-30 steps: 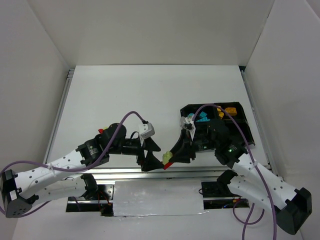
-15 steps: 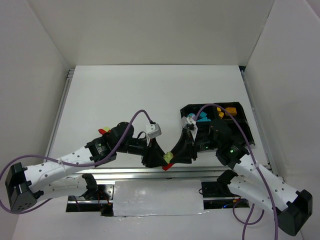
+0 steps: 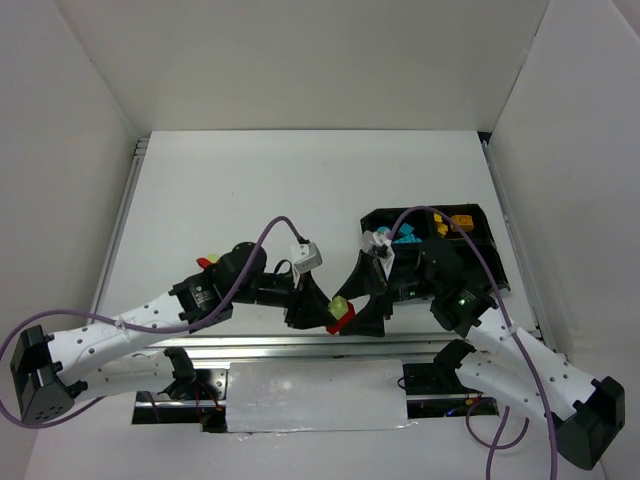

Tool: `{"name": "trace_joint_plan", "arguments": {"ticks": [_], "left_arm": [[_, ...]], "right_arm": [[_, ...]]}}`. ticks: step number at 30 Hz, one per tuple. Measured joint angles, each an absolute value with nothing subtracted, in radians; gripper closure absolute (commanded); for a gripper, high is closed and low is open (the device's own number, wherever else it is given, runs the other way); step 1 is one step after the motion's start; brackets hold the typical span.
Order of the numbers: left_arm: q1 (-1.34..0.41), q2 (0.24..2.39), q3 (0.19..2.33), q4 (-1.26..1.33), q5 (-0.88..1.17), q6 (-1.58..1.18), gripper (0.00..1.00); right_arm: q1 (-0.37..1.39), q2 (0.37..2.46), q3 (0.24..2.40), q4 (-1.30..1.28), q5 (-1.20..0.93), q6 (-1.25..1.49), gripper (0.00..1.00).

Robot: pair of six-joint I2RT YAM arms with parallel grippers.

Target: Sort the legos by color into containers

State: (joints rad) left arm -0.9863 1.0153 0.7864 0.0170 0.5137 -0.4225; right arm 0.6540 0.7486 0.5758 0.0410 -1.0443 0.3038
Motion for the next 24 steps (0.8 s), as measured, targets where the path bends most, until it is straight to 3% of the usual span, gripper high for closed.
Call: {"name": "trace_joint_plan", "arguments": {"ticks": [4,5,7,8,9,13,15,16,17,19,24], "left_arm": [[-0.985,1.008,0.788,0.039,0.497,-0.423,1.00],[-0.985,1.005,0.788,0.042,0.495,-0.423,1.00],[-0.985,0.997,0.788,0.048,0.494,-0.423,1.00],[-0.985,0.992,0.788,0.052,0.494,-0.423,1.00],[-0.985,0.989,0.788,0.057,0.495,-0.424,1.00],[-0.986,0.976,0.787,0.054,0.507,-0.424,1.00],[-0.986,0.976,0.787,0.052,0.509,-0.424,1.00],[-0.986,0.976,0.787,0.053,0.509,-0.424,1.00],[-0.986,0.976,0.787,0.053,0.509,-0.424,1.00],[-0.986,0.972,0.787,0.052,0.506,-0.424,1.00],[-0.989,0.949,0.787,0.037,0.475,-0.421,1.00]], "right_arm": [[0.656,0.713,0.572,0.069,-1.019,0.322,0.02],[0.656,0.704,0.569,0.072,-1.013,0.324,0.14],[0.656,0.694,0.567,0.075,-1.006,0.324,0.25],[0.656,0.693,0.567,0.076,-1.005,0.326,0.46],[0.657,0.693,0.566,0.079,-1.001,0.317,0.53],[0.654,0.701,0.563,0.084,-0.984,0.331,0.59],[0.654,0.705,0.563,0.087,-0.987,0.333,0.73],[0.654,0.705,0.563,0.087,-0.989,0.333,0.89],[0.654,0.705,0.563,0.087,-0.989,0.333,0.95],[0.654,0.705,0.563,0.088,-0.989,0.332,1.00],[0.655,0.707,0.563,0.096,-0.988,0.319,1.00]]}}
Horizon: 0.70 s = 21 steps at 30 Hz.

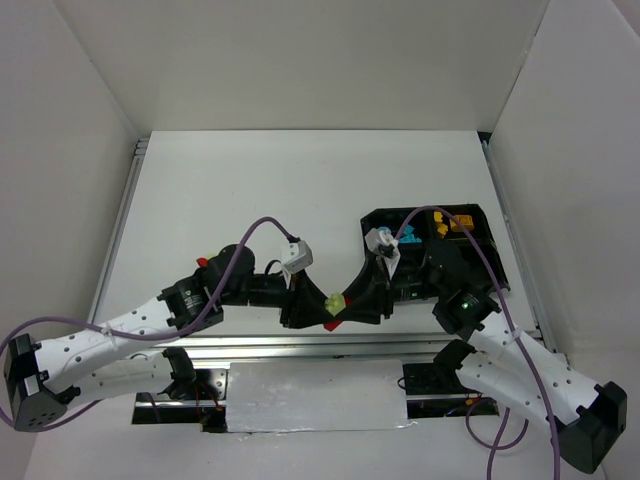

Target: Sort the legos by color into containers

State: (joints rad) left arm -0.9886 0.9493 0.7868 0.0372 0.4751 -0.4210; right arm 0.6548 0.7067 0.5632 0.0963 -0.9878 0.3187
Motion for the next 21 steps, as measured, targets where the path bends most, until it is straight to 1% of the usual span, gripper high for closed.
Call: {"name": "trace_joint_plan", "arguments": {"ticks": [7,15,21], "left_arm": [[-0.987,0.910,0.794,-0.011,0.420,-0.390,1.00],[-0.921,0.900,0.795,-0.032,0.461,-0.390,1.00],[-0.847,0.825,0.811,-0.052,0.433,-0.400,1.00]], "right_arm": [[0.662,0.732,0.574,0.117,-0.979,0.274,1.00],[0.664,0.791,0.592,0.133,-0.962,0.250,1.00],[0.654,0.815,0.595,0.015,-0.979,0.196,1.00]]}}
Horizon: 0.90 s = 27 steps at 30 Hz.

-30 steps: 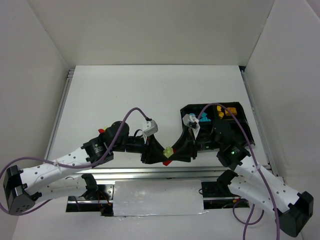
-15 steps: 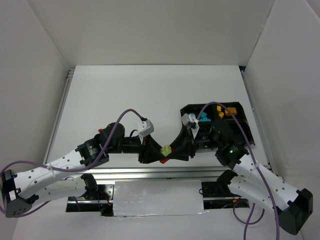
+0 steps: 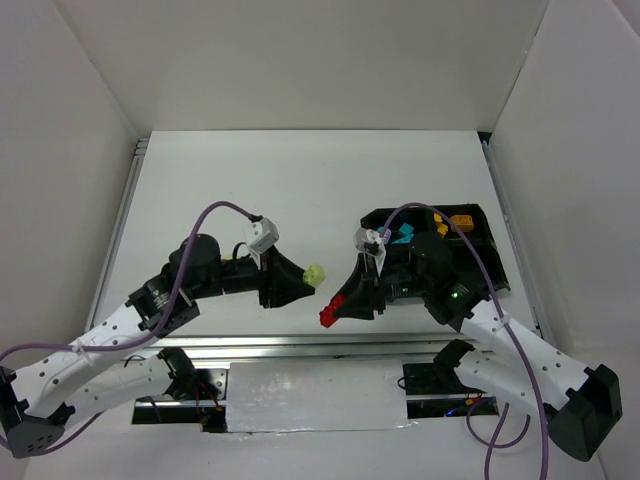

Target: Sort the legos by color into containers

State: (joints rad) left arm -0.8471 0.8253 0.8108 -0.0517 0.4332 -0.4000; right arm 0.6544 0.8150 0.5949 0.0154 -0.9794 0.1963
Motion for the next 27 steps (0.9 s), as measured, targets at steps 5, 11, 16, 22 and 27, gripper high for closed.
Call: {"name": "trace_joint_plan", "arguments": {"ticks": [5,11,16,22,27], "left_arm": [[-0.844,0.817,0.846,-0.055,0.400,-0.400,1.00],[-0.841,0.826,0.855,-0.097,0.324,-0.400,1.00],[-0.840,0.826,0.855,-0.141,0.271,-0.401,1.00],[-0.840,0.834,0.855,-0.157,0.250,-0.411,1.00],[-0.840,0.851,0.855,-0.152,0.256,-0.422,1.00]], "right_arm": [[0.654,0.813,0.594,-0.014,-0.845,0.208,1.00],[0.615,0.827,0.645,-0.135,-0.303,0.365,1.00],[0.437,0.947,0.730,-0.318,0.013,0.527,1.00],[0.385,0.920,0.717,-0.458,0.154,0.635,0.97],[0.337,0.914,0.717,-0.500,0.198,0.671,0.18]]}}
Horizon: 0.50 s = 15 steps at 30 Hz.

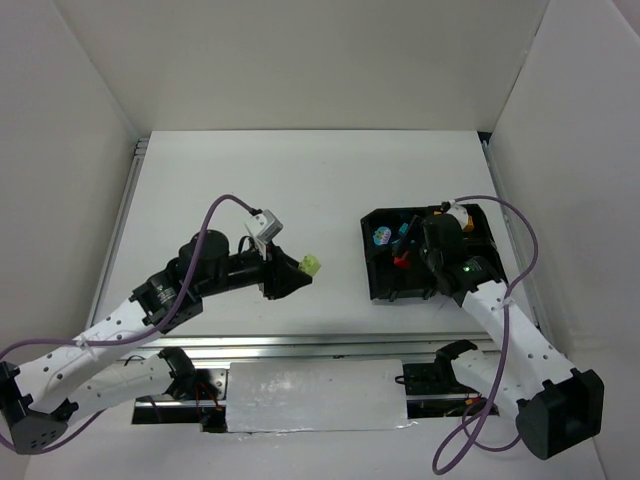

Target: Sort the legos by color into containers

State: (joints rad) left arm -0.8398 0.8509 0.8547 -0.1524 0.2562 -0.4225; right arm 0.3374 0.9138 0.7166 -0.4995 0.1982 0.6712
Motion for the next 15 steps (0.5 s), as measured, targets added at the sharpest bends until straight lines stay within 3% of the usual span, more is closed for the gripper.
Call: {"name": "trace_joint_plan", "arguments": {"ticks": [5,10,15], "left_arm": [[-0.840,0.881,0.854,-0.133,0.281,-0.423,1.00],[-0.840,0.920,0.850,-0.095,0.327,-0.421,1.00],[-0.870,0.998,0.838,-0.015,0.308,-0.389,1.00]], "right_arm": [[0.324,0.940,0.717,-0.516,0.207,0.675,0.00],[0.323,0.943,0.741,-0.556,0.186,0.677,0.00],[0.331,0.883,0.778,-0.540,0.021,0.723,0.00]]}}
